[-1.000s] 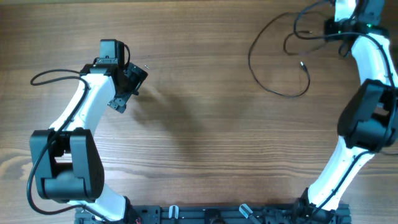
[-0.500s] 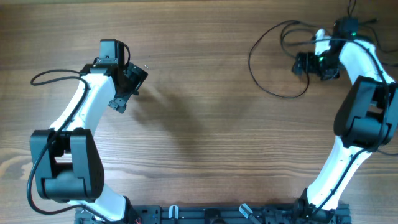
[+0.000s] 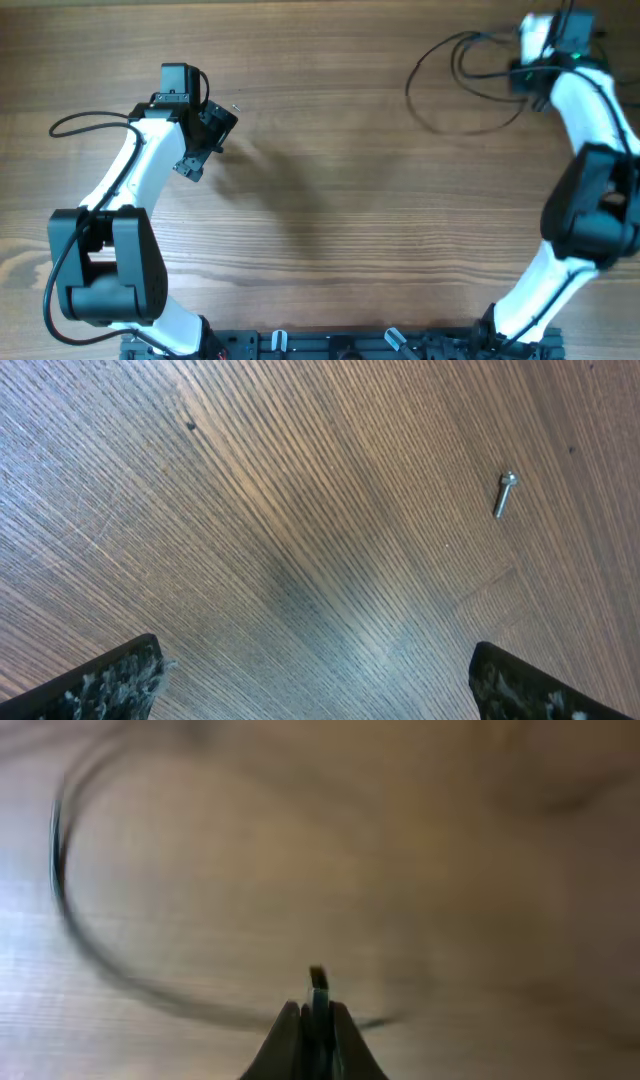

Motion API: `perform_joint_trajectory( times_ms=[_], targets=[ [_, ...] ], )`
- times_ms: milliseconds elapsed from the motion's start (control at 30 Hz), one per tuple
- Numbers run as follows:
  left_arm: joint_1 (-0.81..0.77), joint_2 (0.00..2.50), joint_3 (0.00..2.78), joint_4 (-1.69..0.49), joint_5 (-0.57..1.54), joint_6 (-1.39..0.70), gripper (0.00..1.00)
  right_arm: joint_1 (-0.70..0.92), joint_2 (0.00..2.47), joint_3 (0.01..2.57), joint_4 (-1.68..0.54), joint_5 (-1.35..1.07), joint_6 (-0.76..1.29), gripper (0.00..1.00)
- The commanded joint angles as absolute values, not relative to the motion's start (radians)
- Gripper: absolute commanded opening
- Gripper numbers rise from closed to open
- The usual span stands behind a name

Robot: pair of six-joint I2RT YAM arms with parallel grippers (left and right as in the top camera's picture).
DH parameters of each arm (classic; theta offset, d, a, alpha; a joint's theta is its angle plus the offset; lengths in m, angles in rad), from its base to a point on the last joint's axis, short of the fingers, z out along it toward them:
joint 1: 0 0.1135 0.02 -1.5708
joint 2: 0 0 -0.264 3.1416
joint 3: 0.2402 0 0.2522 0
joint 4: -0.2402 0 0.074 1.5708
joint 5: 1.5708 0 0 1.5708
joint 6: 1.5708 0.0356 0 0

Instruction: Untangle cables

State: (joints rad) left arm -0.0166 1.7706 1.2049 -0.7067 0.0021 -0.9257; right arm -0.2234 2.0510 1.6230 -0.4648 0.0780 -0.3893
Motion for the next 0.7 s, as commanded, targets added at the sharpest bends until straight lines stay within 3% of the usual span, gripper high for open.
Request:
perform_joint_trajectory(
  times_ms=[0,67,200,500,533,567,600,667],
  targets=[
    [-0.015,1.767,1.203,-0.707,0.003,-0.928,1.0,-0.224,1.89,1.68,-0.282,0.365,-0.692,0.04],
    [-0.015,1.767,1.203,-0.707,0.003,-0.928,1.0,-0.224,1.888,1.679,-0.163,0.391,-0.709,0.04],
    [-0.015,1.767,1.203,-0.707,0.003,-0.928,1.0,-0.223,1.963,1.679,-0.141,0.027,-0.673,0.04],
    [-0.015,1.767,1.203,-0.707,0.003,-0.928,1.0,-0.222,2.268,1.679,0.059,0.017,-0.538,0.04],
    [-0.015,1.767,1.203,-0.707,0.003,-0.928,1.0,-0.222,2.27,1.679,0.059,0.016,-0.512,0.27],
    [-0.015,1.767,1.203,-0.707,0.003,-0.928,1.0,-0.222,2.27,1.679,0.051,0.017,-0.469,0.84],
    [-0.015,1.767,1.203,-0.707,0.003,-0.928,1.0,-0.222,2.265,1.679,0.044,0.017,-0.437,1.0],
    [-0.015,1.767,1.203,-0.707,0.003,-0.928,1.0,-0.212,2.184,1.679,-0.009,0.005,-0.284,1.0]
  ],
)
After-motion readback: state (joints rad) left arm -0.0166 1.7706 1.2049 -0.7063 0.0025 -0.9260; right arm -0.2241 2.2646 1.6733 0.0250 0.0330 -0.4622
